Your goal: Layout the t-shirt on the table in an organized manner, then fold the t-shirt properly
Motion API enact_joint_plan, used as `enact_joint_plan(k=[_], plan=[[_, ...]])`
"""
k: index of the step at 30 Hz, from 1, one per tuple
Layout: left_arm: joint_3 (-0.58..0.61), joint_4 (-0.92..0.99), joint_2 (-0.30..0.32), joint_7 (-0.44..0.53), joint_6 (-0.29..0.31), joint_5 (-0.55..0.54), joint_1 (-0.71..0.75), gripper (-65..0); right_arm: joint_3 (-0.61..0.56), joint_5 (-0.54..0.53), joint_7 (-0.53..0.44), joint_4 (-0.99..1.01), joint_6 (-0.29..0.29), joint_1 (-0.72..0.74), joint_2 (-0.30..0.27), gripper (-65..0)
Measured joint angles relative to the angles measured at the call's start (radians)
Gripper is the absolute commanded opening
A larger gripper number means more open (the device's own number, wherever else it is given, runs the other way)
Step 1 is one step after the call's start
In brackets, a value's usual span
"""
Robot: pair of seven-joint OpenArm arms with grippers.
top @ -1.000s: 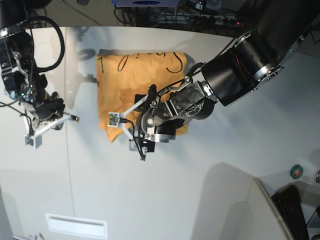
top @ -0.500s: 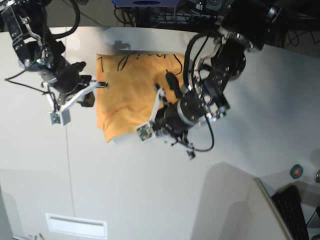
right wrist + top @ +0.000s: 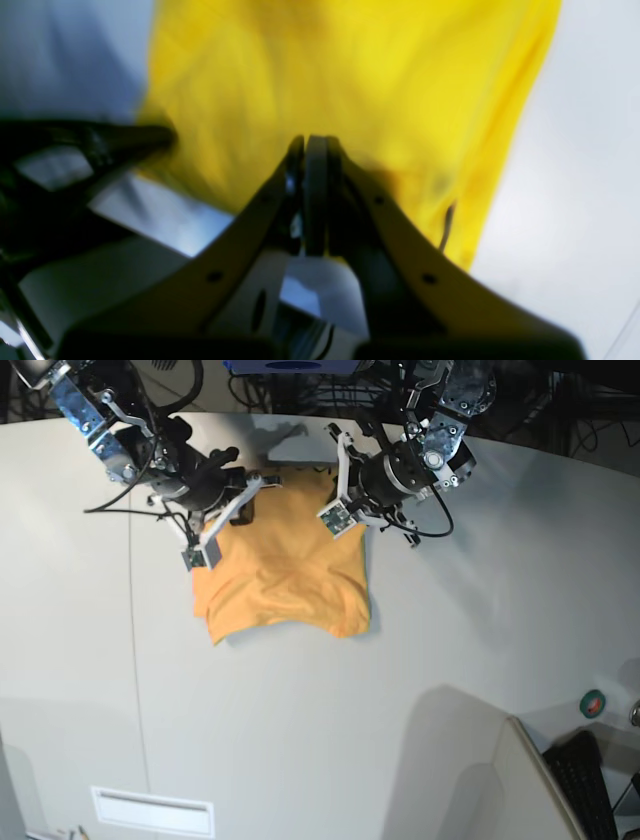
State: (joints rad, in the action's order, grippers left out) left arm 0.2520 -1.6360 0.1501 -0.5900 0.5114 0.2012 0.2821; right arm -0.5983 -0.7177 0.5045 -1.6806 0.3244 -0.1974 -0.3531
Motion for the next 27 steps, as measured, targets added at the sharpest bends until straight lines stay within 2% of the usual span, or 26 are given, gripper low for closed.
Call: enact_joint_plan(k=[3,7,13,18,21,22,25,27], plan=[[0.001,0.064,0.002,-0.003,-0.044,-0.001,-0.009,-65.0,-0.002,-0.005,-0.026,0.096,-0.007,0.0,0.021,-65.0],[0.001,0.102,0.0,0.004,-0.045,-0.008,-0.022,-65.0,-0.001,-0.007,-0.122,0.163,-0.01,0.002,0.019,-65.0],[-0.009,0.026,0.002,0.024,-0.052,-0.001,-0.008,-65.0,0.004,0.003,-0.115,0.08,0.003,-0.024,0.012,-65.0],[-0.07,-0.175,0.006,0.047,-0.049,-0.015,0.068,-65.0,0.007,0.004,-0.111,-0.121,0.013,-0.106,-0.089,-65.0],[-0.119,-0.327,0.063,0.027,-0.051,0.0,0.206,-65.0,0.014,0.003,-0.121,-0.297,0.024,-0.207,-0.179,-65.0],[-0.12,-0.356,0.092,0.04,-0.05,0.0,0.249,-65.0,0.014,0.0,-0.131,-0.337,0.011,-0.247,-0.198,-65.0],[-0.113,-0.328,0.129,0.029,-0.053,0.0,0.307,-65.0,0.024,-0.017,-0.102,-0.327,0.008,-0.339,-0.218,-65.0],[-0.11,-0.301,0.15,0.043,-0.049,-0.01,0.351,-65.0,0.074,-0.009,-0.109,-0.314,0.065,-0.42,-0.229,-65.0]])
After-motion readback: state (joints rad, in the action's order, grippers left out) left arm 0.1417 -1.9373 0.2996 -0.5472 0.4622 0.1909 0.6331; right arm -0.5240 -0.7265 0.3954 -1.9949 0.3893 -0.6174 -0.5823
